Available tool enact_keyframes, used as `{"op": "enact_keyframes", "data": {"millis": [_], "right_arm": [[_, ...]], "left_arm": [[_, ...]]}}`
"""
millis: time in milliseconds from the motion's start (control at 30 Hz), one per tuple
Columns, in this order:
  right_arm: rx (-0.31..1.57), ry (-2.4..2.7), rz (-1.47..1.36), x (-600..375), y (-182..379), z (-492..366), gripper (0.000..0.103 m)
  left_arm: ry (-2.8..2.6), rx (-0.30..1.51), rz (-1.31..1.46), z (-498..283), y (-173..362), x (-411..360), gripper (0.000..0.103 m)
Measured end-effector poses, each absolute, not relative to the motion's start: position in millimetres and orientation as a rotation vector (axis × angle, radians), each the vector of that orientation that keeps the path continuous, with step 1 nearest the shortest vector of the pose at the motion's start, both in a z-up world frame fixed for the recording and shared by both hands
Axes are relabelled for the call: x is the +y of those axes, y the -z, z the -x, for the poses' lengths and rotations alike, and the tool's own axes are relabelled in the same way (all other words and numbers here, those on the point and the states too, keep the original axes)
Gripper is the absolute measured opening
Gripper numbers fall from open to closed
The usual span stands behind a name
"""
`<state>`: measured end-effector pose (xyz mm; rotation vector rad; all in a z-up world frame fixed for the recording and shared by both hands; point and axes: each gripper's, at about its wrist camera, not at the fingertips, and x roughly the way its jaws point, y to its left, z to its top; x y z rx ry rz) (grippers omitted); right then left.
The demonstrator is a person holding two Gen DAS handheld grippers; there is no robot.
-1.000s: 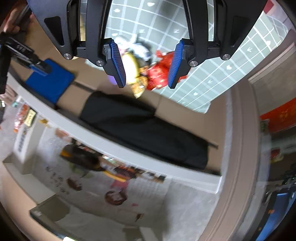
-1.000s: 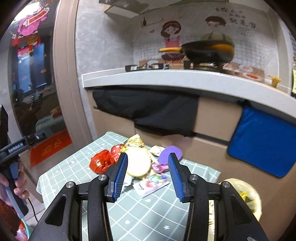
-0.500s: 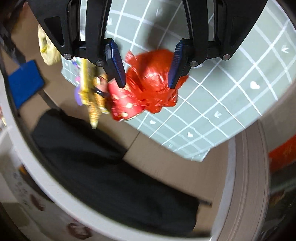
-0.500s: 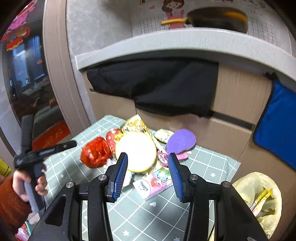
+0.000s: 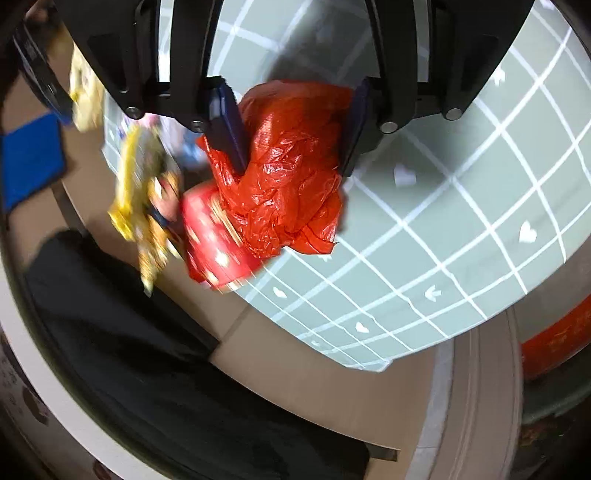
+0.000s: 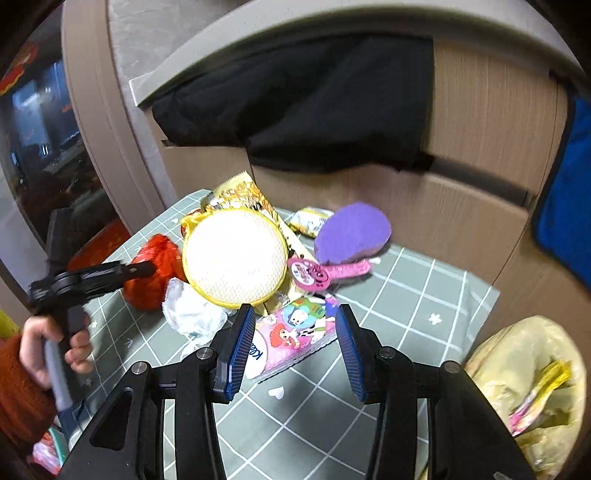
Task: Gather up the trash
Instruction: 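Reach the left tool to the red plastic bag and grasp it, then hold the red bag in the left tool while the right tool grasps the yellow round lid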
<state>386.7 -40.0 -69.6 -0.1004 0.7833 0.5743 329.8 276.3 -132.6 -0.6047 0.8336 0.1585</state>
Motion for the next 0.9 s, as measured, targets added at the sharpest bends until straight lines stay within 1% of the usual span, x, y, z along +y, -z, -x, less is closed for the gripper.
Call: {"op": "enact_keyframes", "data": {"millis": [167, 433, 700, 833, 900], "right_arm": [[0.781, -0.641, 0.148, -20, 79, -386, 0.043], [0.741, -0.722, 0.227, 32, 86, -376, 0.043], [0.642, -0.710, 0.197, 62, 67, -430, 0.043], [0.670, -0.690, 0.197, 63, 80, -464, 0.043], [0.747, -0.703, 0.178, 61, 96, -481, 0.043]], "left_arm": [[-0.109, 0.827, 0.563, -289, 121, 261, 0.045], [-0.150, 0.733, 0.561, -244, 97, 276, 0.045], [-0.106, 0.729, 0.561, -234, 90, 279, 0.045], [-0.110, 0.747, 0.579, -234, 94, 286, 0.045], [-0.122, 0.756, 0.589, -236, 97, 290, 0.045]]}}
